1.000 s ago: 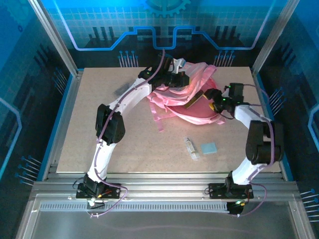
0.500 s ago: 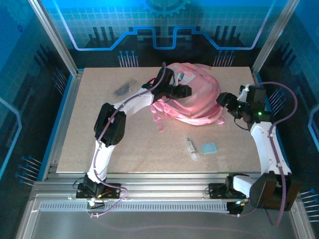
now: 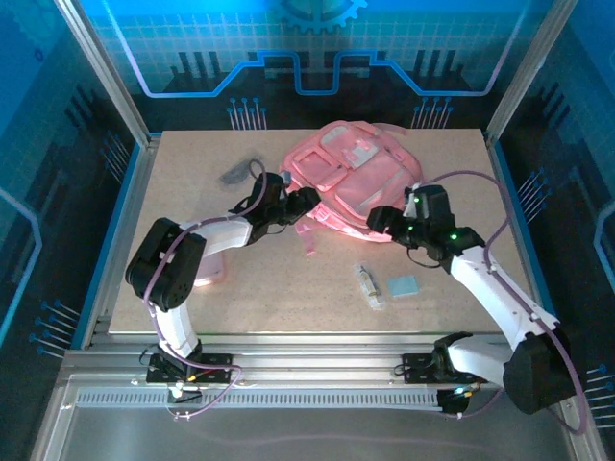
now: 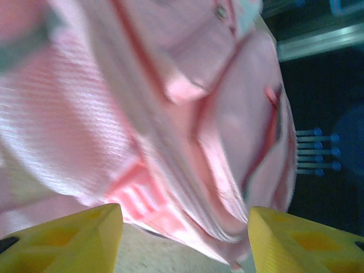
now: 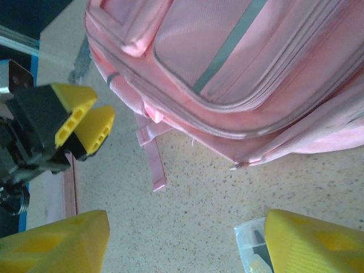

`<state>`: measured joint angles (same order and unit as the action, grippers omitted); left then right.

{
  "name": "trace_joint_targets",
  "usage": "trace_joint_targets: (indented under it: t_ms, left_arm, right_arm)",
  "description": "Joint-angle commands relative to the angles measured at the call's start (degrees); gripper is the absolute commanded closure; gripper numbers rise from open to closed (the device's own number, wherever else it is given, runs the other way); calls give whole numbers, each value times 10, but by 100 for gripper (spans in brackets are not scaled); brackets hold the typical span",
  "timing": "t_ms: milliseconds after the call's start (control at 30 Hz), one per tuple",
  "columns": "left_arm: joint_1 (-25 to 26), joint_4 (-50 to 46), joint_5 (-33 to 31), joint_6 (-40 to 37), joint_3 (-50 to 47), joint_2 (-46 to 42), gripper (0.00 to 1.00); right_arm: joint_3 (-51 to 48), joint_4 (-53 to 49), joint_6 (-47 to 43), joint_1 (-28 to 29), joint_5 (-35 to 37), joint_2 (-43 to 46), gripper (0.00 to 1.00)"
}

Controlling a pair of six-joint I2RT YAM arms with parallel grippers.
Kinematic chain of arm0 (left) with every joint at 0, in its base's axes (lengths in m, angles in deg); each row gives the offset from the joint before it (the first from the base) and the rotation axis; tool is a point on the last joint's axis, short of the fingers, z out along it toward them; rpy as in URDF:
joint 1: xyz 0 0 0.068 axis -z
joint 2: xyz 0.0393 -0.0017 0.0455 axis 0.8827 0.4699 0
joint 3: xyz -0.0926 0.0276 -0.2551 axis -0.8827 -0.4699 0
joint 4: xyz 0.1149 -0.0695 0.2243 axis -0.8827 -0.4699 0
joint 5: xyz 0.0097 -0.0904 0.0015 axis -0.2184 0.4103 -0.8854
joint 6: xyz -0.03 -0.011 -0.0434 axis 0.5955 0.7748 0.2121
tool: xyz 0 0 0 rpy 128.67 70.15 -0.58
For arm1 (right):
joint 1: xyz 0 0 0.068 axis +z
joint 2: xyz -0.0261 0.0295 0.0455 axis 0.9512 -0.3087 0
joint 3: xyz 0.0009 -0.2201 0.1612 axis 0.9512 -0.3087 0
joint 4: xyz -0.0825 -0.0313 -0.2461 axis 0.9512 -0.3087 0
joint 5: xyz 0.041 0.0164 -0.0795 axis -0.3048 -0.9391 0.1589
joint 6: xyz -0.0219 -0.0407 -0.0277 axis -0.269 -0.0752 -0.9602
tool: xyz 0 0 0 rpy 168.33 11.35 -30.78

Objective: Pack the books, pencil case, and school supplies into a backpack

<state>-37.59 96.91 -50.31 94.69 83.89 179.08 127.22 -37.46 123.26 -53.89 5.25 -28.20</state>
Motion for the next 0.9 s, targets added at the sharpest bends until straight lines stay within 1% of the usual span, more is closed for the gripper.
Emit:
trace_joint_targets:
  t_ms: [0, 100, 167, 267, 300, 367, 400, 467, 533, 567, 667, 733, 867]
  left_arm:
    - [-9, 54, -58, 44, -22, 1, 40]
    - [-12, 64, -86, 60, -23, 27, 41]
    - [-13, 78, -93, 67, -13, 49, 42]
    - [-14, 86, -99, 65, 22, 89, 45]
    - [-14, 76, -99, 63, 41, 103, 48]
    - [-15, 68, -95, 52, 71, 127, 55]
    - [-15, 61, -95, 48, 86, 137, 61]
    - [-15, 58, -95, 41, 100, 144, 76]
    - [-15, 67, -90, 42, 98, 139, 96]
    - [-14, 72, -86, 46, 94, 134, 100]
    - [-11, 83, -72, 70, 69, 102, 100]
    - [-7, 94, -66, 95, 45, 73, 100]
    - [0, 95, -54, 123, 22, 31, 100]
  right_arm:
    - [1, 44, 25, 36, 57, -17, 28]
    - [3, 56, 34, 59, 66, -37, 28]
    - [5, 66, 36, 70, 66, -51, 29]
    - [14, 73, 31, 91, 68, -78, 30]
    - [16, 75, 28, 100, 68, -87, 31]
    - [16, 87, 24, 116, 64, -106, 32]
    - [16, 95, 23, 124, 61, -117, 33]
    - [37, 112, 16, 136, 49, -137, 34]
    - [46, 126, 11, 147, 39, -165, 36]
    - [51, 135, 7, 151, 33, -181, 37]
    - [67, 164, 1, 160, 9, -228, 42]
    - [84, 181, -5, 165, -6, -262, 48]
    - [121, 180, -23, 165, -2, -317, 57]
